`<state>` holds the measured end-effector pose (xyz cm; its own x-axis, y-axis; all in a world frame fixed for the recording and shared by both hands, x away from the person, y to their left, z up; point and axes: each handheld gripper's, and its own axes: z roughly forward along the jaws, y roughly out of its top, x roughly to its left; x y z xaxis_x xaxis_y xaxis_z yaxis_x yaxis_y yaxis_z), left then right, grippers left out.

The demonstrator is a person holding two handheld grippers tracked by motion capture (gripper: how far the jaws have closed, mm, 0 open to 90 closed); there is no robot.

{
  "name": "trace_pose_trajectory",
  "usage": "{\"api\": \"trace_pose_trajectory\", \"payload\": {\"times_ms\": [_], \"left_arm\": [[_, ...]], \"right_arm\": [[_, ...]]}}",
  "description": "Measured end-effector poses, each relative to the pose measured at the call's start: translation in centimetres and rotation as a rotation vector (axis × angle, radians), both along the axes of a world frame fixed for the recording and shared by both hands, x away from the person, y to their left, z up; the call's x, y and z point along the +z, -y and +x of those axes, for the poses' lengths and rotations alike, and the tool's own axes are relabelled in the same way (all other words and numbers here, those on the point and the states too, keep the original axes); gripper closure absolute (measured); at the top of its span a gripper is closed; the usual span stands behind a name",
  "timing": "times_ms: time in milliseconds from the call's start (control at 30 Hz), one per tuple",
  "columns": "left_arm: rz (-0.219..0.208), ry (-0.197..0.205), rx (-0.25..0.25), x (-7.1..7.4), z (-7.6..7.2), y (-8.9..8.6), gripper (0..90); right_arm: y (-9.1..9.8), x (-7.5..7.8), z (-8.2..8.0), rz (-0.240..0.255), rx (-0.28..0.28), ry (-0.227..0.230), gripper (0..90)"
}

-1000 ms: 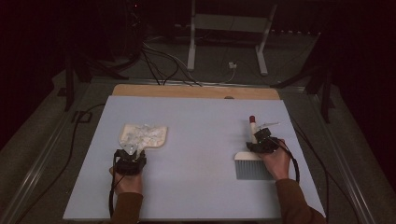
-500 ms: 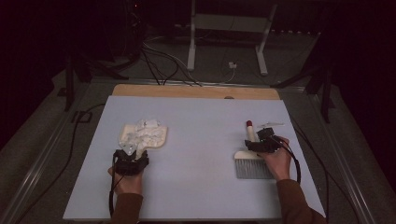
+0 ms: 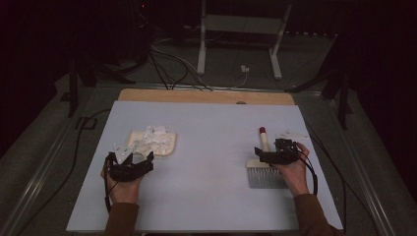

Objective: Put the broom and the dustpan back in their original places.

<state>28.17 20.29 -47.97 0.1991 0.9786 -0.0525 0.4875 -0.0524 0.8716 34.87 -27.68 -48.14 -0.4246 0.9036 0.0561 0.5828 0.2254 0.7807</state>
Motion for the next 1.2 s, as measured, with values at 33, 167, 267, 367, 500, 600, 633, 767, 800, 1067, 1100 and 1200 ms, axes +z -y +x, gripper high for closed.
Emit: {"api": "trace_pose_trajectory", "payload": {"times_ms": [33,167,267,367,500,600,633,767,800,1067,1100,1200], "left_arm": [[-0.009,0.011,-0.016,0.3,-0.1,-0.3,14.0],[-0.040,0.036,-0.081,1.3,-0.3,-1.2,6.3],[-0.051,0.041,-0.133,1.6,-0.4,-1.6,1.1],[-0.049,0.059,-0.178,1.9,-0.8,-2.0,0.5],[-0.057,0.077,-0.228,2.1,-1.4,-2.2,0.4],[-0.063,0.084,-0.259,2.1,-1.6,-2.2,0.4],[-0.059,0.084,-0.268,2.1,-1.7,-2.2,0.4],[-0.067,0.078,-0.289,1.9,-1.8,-2.0,0.4],[-0.062,0.078,-0.290,1.9,-1.9,-2.0,0.4],[-0.083,0.098,-0.287,1.8,-2.3,-2.3,0.4],[-0.084,0.102,-0.284,1.8,-2.3,-2.3,0.4],[-0.091,0.111,-0.278,1.9,-2.4,-2.5,0.4]], "right_arm": [[0.0,0.1,-0.2,0.006,0.004,0.012,3.6],[-0.1,0.6,-1.2,0.041,0.025,0.061,2.2],[-0.1,0.9,-1.8,0.060,0.042,0.098,1.5],[-0.1,1.0,-2.6,0.072,0.058,0.124,0.5],[0.1,1.0,-3.6,0.094,0.080,0.159,0.0],[0.3,1.0,-4.3,0.113,0.093,0.189,0.0],[0.3,1.0,-4.5,0.119,0.097,0.200,0.0],[0.6,1.1,-5.1,0.141,0.096,0.224,0.0],[0.6,1.1,-5.2,0.142,0.097,0.229,0.0],[0.7,0.6,-5.6,0.132,0.093,0.227,0.0],[0.7,0.6,-5.6,0.131,0.092,0.230,0.0],[0.6,0.6,-5.6,0.129,0.096,0.235,0.0]]}}
